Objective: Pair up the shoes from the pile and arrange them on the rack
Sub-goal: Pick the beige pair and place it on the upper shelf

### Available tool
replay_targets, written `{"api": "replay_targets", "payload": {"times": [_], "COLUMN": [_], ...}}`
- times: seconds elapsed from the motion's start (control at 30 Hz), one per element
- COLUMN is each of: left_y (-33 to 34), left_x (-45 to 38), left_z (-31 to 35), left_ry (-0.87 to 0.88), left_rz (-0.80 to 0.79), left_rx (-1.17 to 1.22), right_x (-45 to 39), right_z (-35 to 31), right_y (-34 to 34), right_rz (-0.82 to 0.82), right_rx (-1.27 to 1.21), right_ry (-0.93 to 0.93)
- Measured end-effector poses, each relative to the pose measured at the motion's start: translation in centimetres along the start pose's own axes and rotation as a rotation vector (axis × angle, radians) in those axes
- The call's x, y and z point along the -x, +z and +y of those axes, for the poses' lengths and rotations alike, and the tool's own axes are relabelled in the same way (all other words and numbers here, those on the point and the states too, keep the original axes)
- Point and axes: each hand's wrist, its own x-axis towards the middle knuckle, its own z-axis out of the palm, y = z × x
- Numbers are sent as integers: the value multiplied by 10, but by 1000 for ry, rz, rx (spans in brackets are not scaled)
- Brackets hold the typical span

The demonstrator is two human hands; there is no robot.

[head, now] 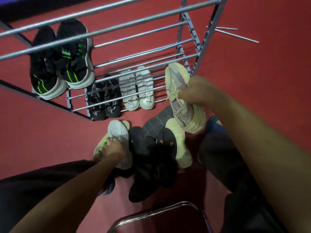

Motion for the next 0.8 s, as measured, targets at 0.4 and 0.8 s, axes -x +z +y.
{"api": "replay_targets", "payload": {"times": [0.4, 0.8], "left_y": [5, 0], "left_x": [55, 32], "left_z": [220, 228], "left_ry": [476, 431], "left_rz": [-270, -203], "left_rx": [8, -15], "right_x": [-8, -18], "right_z": [31, 32], "right_y": [-22, -33], "right_rz": [20, 56], "right_rx": [249, 155], "right_ry": [83, 70]}}
